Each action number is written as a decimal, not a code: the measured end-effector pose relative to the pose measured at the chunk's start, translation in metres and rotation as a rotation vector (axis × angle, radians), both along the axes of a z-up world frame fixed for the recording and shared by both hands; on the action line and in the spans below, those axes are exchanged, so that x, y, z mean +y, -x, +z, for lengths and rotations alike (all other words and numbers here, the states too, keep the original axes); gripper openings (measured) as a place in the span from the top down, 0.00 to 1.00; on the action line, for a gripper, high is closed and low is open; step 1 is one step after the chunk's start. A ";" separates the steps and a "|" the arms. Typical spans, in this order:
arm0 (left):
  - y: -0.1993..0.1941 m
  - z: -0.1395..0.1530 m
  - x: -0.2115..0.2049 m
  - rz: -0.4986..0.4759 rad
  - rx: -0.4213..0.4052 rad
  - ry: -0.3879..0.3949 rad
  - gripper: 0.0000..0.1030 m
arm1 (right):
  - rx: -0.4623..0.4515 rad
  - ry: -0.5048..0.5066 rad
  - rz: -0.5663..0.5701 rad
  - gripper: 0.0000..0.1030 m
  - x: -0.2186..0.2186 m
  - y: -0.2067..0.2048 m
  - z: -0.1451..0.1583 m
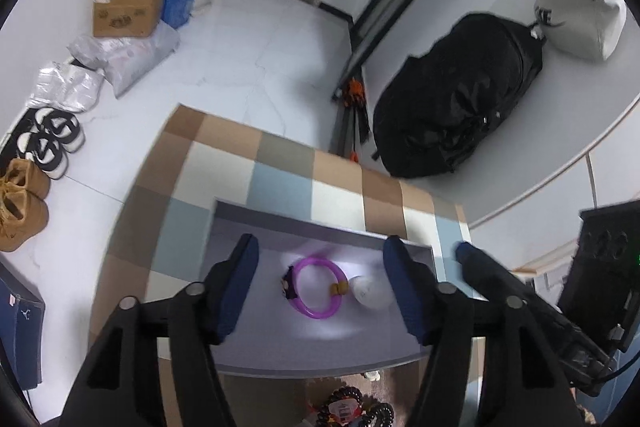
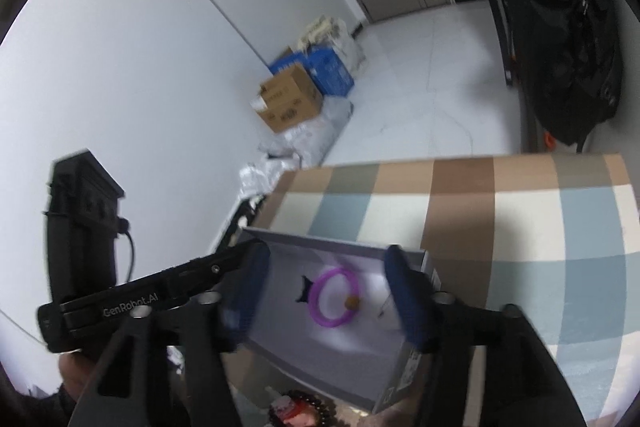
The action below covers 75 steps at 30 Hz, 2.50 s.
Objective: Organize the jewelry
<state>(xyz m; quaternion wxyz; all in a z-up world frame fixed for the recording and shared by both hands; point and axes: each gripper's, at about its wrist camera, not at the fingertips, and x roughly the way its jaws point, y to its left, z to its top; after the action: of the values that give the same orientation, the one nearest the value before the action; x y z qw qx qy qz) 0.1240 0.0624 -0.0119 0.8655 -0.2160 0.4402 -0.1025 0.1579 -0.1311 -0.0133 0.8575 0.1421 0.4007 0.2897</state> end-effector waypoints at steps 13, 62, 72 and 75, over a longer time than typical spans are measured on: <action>0.024 0.012 -0.015 0.032 -0.090 -0.224 0.27 | -0.097 0.050 -0.046 0.00 -0.011 0.025 0.014; 0.121 -0.050 -0.051 -0.140 0.094 -0.412 0.14 | -0.124 0.211 -0.077 0.00 -0.041 0.134 -0.015; 0.122 -0.061 -0.061 -0.205 0.114 -0.476 0.14 | -0.109 0.196 -0.092 0.00 -0.045 0.131 -0.015; 0.120 -0.061 -0.061 -0.209 0.108 -0.469 0.16 | -0.114 0.195 -0.090 0.00 -0.045 0.132 -0.014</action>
<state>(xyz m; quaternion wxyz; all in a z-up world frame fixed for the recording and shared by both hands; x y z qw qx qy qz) 0.0037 0.0019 -0.0732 0.8519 0.0320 0.5173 -0.0747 0.0257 -0.1757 -0.0268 0.9007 0.0591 0.3709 0.2183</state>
